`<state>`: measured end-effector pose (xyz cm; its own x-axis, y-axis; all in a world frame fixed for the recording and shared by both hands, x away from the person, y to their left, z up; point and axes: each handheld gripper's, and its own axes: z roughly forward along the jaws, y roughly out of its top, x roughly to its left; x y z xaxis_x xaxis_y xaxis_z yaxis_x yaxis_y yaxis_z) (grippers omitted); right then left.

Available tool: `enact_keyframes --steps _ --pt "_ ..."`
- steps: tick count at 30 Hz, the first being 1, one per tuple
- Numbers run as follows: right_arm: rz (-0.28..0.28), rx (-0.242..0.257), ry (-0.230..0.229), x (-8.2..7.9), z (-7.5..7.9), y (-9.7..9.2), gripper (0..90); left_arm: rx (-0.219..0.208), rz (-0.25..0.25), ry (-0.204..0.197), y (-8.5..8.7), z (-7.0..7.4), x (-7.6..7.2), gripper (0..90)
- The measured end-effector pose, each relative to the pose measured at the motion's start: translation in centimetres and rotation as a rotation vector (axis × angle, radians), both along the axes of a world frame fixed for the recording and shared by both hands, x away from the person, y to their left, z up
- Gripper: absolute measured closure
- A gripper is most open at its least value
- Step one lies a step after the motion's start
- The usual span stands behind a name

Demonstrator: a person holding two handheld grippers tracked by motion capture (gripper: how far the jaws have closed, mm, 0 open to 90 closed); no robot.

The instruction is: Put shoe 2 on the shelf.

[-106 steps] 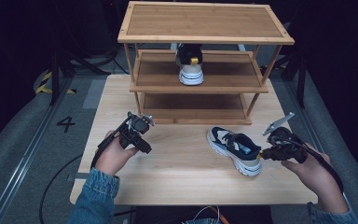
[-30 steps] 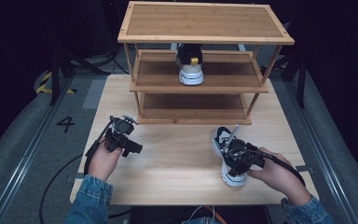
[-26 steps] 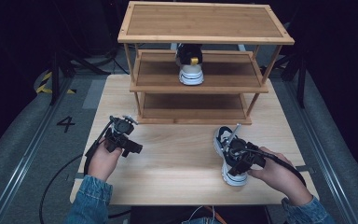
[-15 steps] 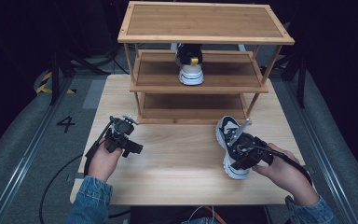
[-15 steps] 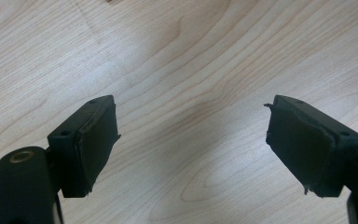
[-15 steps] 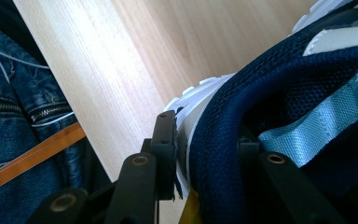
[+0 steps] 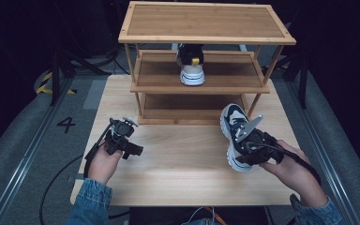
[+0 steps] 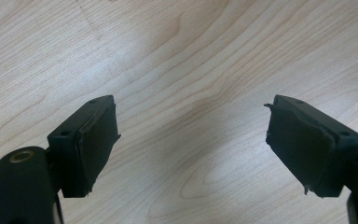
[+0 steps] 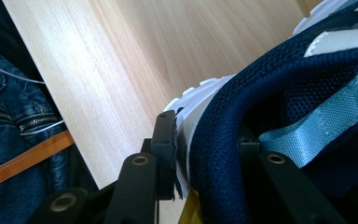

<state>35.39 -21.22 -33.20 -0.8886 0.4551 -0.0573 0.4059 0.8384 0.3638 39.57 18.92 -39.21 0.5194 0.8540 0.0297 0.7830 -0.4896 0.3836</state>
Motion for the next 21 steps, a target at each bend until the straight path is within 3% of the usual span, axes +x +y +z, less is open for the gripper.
enact_keyframes --steps 4,10,16,21 --pt "0.001 0.007 -0.031 -0.1 0.7 -0.2 70.0 -0.002 0.008 0.001 0.2 -0.1 -0.1 16.7" --pt "0.001 0.016 -0.041 -0.3 1.6 -0.3 70.0 -0.012 0.025 0.005 0.8 -0.1 -0.2 16.8" --pt "0.018 -0.003 -0.047 -0.6 2.9 -0.4 69.8 -0.013 0.043 0.007 1.4 -0.1 -0.2 16.7" --pt "0.018 -0.023 -0.068 -0.6 4.4 -0.5 69.8 0.001 0.028 0.011 1.2 -0.3 0.0 16.7"
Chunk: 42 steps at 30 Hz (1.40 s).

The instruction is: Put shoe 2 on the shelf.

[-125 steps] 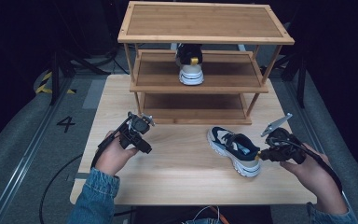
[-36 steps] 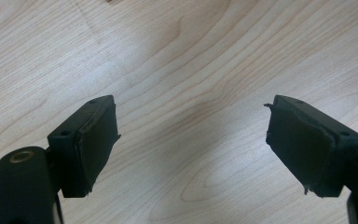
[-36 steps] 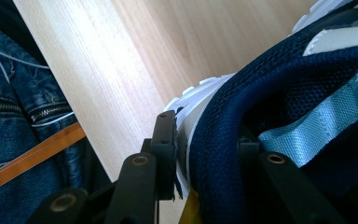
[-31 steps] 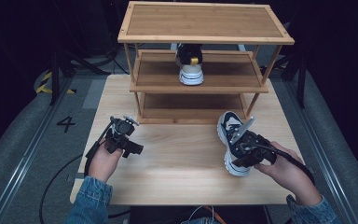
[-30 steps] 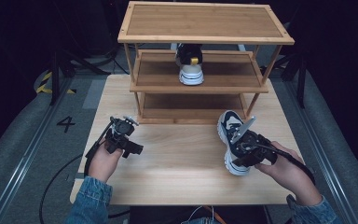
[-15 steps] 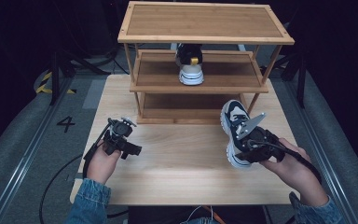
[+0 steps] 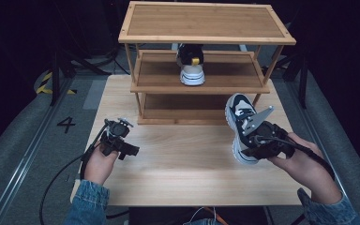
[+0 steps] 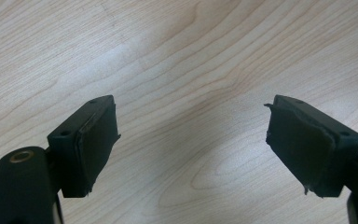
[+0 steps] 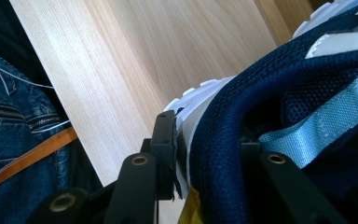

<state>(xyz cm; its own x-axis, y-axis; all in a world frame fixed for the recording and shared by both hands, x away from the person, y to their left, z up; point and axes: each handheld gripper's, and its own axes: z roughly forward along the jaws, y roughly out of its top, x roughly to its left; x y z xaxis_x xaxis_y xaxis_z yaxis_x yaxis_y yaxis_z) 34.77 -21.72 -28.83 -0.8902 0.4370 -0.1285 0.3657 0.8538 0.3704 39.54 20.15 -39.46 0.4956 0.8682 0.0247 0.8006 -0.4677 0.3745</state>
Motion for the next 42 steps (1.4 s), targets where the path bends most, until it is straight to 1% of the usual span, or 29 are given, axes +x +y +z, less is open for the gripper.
enact_keyframes --steps 2,5,9,15,18,20,23,24,26,29,32,33,36,38,40,42 --pt "0.006 -0.003 0.001 0.1 0.6 0.0 69.8 -0.008 0.010 0.002 0.0 -0.1 0.0 16.7" --pt "0.011 -0.002 -0.012 0.2 1.7 -0.1 69.8 -0.015 0.016 0.000 0.3 0.0 0.0 16.7" --pt "0.014 -0.005 -0.022 0.5 2.9 0.1 69.8 -0.016 0.022 0.003 0.5 -0.1 0.0 16.7" --pt "0.014 -0.013 -0.037 1.7 4.4 0.3 69.8 -0.013 0.021 0.004 0.6 -0.2 0.1 16.7" --pt "0.016 -0.004 -0.043 2.5 5.1 0.4 69.8 -0.011 0.023 0.002 0.7 -0.3 0.1 16.7" --pt "0.017 -0.003 -0.041 3.1 5.5 0.4 69.7 -0.010 0.049 -0.009 0.8 -0.3 0.0 16.7" --pt "0.013 -0.006 -0.042 4.1 5.8 0.5 69.7 -0.012 0.093 -0.039 1.0 -0.2 0.0 16.7" --pt "0.014 -0.006 -0.042 4.5 5.9 0.6 69.7 -0.015 0.092 -0.042 1.2 -0.2 0.0 16.7" --pt "0.013 -0.004 -0.044 5.1 6.1 0.8 69.7 -0.030 0.105 -0.040 1.3 -0.2 -0.1 16.5" --pt "0.013 -0.004 -0.050 6.4 6.4 1.1 69.7 -0.028 0.121 -0.050 1.4 -0.3 -0.2 16.5" --pt "0.011 0.001 -0.048 7.7 6.5 1.4 69.7 -0.021 0.115 -0.049 1.5 -0.4 -0.4 16.5" --pt "0.008 0.001 -0.046 8.3 6.6 1.6 69.6 -0.022 0.123 -0.048 1.5 -0.4 -0.5 16.5" --pt "0.005 -0.004 -0.045 9.5 6.7 2.0 69.6 -0.009 0.123 -0.049 1.8 -0.6 -0.8 16.6" --pt "0.012 -0.004 -0.047 10.4 6.8 2.4 69.5 -0.007 0.140 -0.052 2.0 -0.6 -1.0 16.5" --pt "0.017 -0.001 -0.046 11.2 6.9 2.8 69.3 0.022 0.191 -0.065 2.3 -0.8 -1.1 16.5" --pt "0.017 -0.001 -0.050 11.8 6.9 3.1 69.3 0.035 0.236 -0.073 2.7 -1.0 -1.1 16.5"
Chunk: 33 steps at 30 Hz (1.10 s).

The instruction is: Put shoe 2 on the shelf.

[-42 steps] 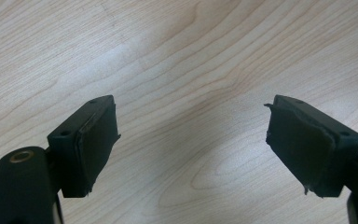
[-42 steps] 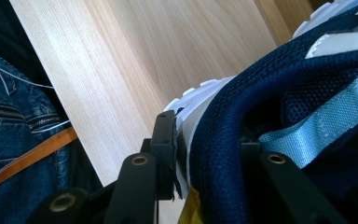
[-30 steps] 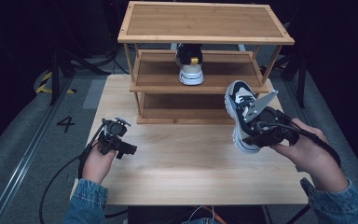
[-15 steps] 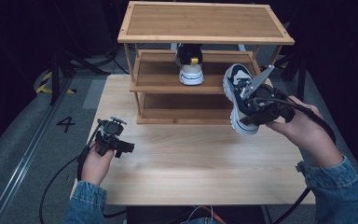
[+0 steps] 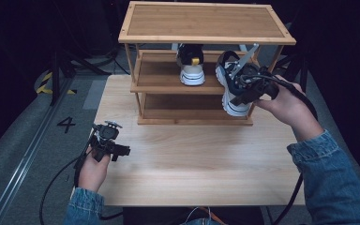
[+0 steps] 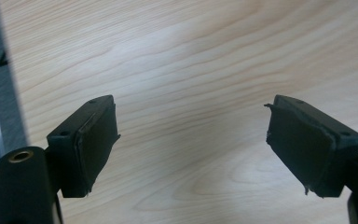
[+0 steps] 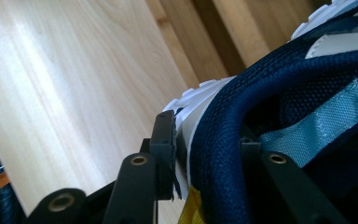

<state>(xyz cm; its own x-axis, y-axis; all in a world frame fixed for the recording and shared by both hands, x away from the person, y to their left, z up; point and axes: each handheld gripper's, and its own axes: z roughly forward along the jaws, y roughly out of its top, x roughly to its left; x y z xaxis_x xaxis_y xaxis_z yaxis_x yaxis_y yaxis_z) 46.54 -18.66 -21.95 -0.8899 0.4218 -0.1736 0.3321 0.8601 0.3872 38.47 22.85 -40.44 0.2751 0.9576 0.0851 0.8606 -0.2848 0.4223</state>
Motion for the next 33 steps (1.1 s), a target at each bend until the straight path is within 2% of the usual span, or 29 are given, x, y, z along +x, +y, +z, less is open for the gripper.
enact_keyframes --steps 3,8,11,19,23,28,33 --pt "-0.008 0.002 0.000 1.0 -0.1 0.5 69.3 -0.006 0.032 -0.007 0.5 0.0 -0.1 16.6" --pt "-0.003 0.001 0.013 2.5 -0.5 1.2 69.1 0.001 0.023 -0.036 0.8 -0.1 -0.5 16.5" --pt "-0.005 -0.001 0.014 3.2 -0.5 1.7 68.9 -0.003 0.023 -0.028 0.8 -0.3 -0.5 16.5" --pt "0.019 -0.015 -0.026 3.8 -0.5 2.6 67.3 -0.001 0.009 -0.021 0.6 -0.4 -0.7 16.5" --pt "0.006 -0.020 -0.069 3.8 -0.5 2.9 60.7 0.000 0.003 -0.021 0.4 -0.5 -0.6 16.5" --pt "-0.015 -0.016 -0.227 3.1 -0.1 2.9 49.3 0.002 -0.004 -0.009 0.2 -0.8 -0.5 16.5" --pt "-0.048 0.025 -0.246 3.0 0.0 2.7 50.3 -0.003 -0.015 0.001 0.0 -0.8 -0.3 16.5"
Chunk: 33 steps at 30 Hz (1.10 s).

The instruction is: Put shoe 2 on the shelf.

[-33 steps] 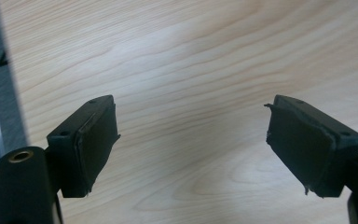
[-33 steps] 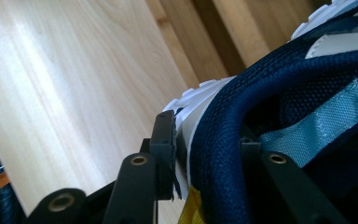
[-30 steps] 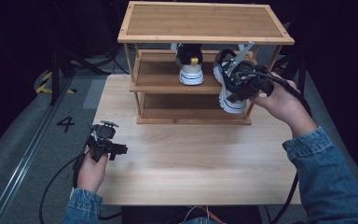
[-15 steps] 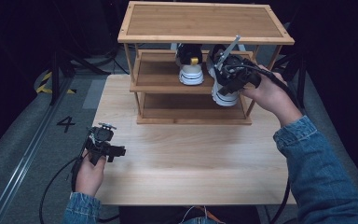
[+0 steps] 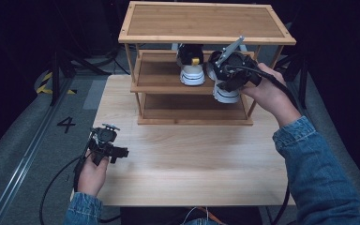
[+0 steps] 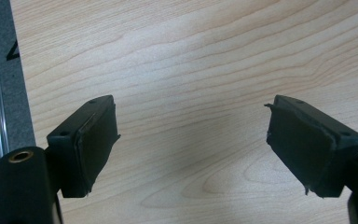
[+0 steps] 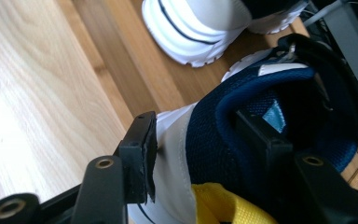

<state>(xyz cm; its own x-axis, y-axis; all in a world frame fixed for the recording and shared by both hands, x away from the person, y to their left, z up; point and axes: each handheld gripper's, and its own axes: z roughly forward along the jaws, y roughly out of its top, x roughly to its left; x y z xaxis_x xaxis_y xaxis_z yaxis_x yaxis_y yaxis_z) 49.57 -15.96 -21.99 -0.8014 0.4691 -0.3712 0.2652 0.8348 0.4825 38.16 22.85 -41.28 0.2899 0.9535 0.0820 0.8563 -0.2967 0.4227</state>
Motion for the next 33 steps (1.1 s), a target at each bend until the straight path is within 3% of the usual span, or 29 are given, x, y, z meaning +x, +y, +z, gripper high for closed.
enact_keyframes --steps 5,12,18,20,27,33 --pt "-0.021 0.044 -0.017 0.0 0.0 -0.4 49.8 0.002 -0.010 0.007 -0.5 -0.2 0.4 16.5" --pt "-0.045 0.068 -0.041 -0.1 -0.1 -0.5 45.8 -0.002 -0.031 0.010 -0.9 -0.2 0.8 16.5" --pt "-0.087 0.146 -0.063 -0.2 0.6 -0.8 36.2 -0.006 -0.050 0.017 -1.5 -0.2 1.3 16.5" --pt "-0.104 0.166 -0.049 -0.1 0.9 -1.0 36.1 -0.007 -0.058 0.017 -1.5 -0.2 1.5 16.5" --pt "-0.131 0.245 -0.104 -1.9 2.4 -2.7 35.9 -0.013 -0.071 0.027 -2.0 -0.1 2.1 16.5" --pt "-0.156 0.266 -0.134 -3.8 3.0 -4.4 37.3 -0.020 -0.089 0.031 -2.5 0.0 2.7 16.5"
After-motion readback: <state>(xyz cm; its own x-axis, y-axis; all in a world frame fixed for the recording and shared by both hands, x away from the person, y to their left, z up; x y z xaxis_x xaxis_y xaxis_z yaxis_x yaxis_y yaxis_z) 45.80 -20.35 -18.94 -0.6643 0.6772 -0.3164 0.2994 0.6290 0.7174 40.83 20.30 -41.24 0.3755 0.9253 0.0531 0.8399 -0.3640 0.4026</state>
